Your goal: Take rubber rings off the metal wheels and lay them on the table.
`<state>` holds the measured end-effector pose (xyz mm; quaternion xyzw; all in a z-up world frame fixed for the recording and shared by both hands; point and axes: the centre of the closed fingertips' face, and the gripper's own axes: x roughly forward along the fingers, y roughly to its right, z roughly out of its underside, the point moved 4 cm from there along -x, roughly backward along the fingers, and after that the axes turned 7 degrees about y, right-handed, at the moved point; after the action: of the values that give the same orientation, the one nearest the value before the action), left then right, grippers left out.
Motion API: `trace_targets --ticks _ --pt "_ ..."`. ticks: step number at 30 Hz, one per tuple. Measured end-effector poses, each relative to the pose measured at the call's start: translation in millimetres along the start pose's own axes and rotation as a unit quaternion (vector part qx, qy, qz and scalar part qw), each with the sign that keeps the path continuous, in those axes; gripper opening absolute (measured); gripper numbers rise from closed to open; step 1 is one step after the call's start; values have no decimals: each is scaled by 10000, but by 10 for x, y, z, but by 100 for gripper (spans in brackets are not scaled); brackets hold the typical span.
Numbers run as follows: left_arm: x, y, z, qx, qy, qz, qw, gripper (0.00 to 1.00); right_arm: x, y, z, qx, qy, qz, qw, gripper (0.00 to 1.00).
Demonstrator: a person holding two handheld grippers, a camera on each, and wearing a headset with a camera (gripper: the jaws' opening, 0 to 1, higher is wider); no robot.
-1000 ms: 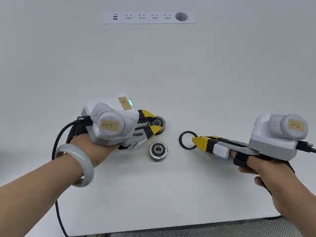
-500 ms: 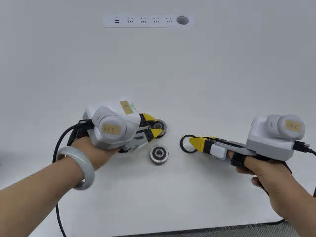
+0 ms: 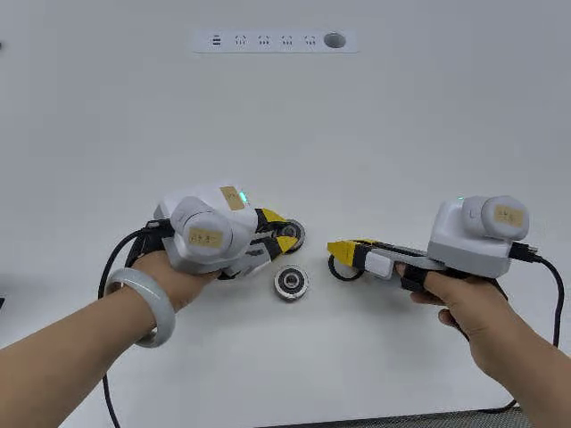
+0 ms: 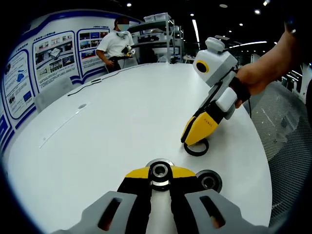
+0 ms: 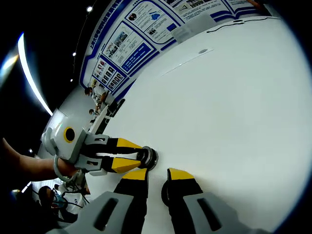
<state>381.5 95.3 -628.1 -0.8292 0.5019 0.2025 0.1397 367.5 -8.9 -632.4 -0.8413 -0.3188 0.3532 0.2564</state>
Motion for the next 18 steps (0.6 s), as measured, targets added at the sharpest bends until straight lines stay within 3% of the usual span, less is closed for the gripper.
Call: trace_targets --ticks 18 --pt "3 -1 2 -38 39 -3 10000 13 267 -84 -12 360 -237 -269 9987 18"
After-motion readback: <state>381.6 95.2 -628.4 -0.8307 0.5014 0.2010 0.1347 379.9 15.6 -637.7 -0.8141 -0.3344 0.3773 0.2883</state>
